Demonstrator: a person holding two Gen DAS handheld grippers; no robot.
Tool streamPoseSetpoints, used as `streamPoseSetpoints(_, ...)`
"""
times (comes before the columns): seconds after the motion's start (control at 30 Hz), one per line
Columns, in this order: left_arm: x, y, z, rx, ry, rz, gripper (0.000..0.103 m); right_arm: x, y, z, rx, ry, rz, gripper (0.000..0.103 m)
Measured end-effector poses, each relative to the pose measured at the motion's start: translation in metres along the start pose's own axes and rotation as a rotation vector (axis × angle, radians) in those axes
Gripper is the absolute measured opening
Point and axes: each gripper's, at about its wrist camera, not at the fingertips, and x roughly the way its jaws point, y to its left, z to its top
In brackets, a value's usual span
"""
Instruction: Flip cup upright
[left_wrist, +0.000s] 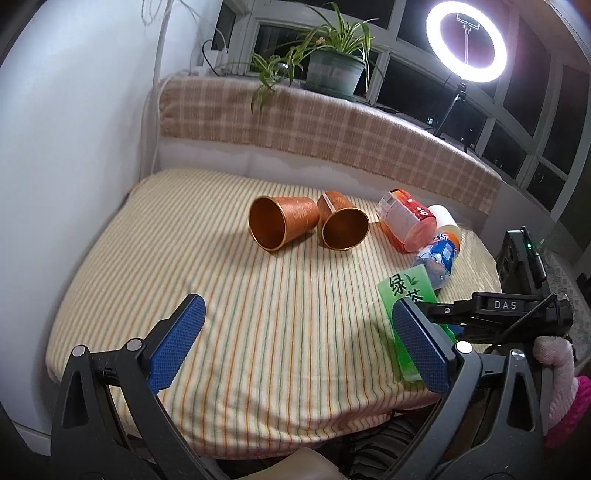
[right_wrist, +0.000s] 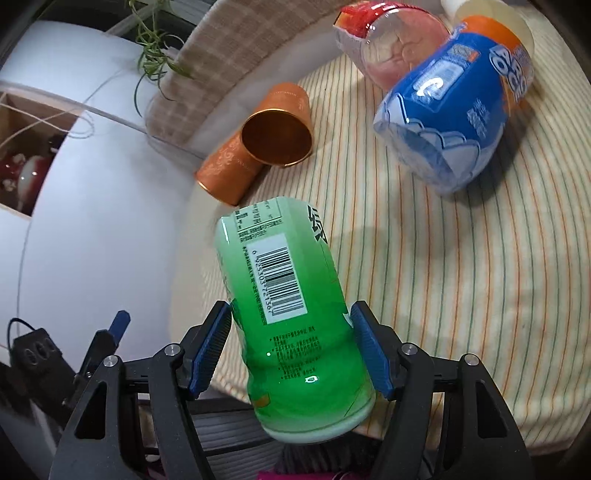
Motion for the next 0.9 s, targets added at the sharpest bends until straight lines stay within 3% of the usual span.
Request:
streamPoseSetpoints(0.33, 0.024, -0.001, 0.000, -0.090, 0.101, -0.090, 0.103, -0.004, 0.004, 0.008, -0.135, -0.041, -0.097, 0.071)
streamPoseSetpoints(0.53, 0.052, -0.010, 0.004, -0.205, 0.212, -0.226, 0.103, -0.038, 0.008, -0.003, -0.267, -0.112, -0.151, 0.071)
streamPoseSetpoints(0.7, 0.094, -0.022, 0.006, -0.334, 0.371, -0.355, 0.103, -0.076, -0.001, -0.023, -0.310, -0.185, -0.206, 0.071)
streamPoseSetpoints(0.9, 0.129, -0.029, 0.000, -0.413, 0.471, -0.350, 0.101, -0.104, -0.016, -0.037, -0.291, -0.252, -0.247, 0.071)
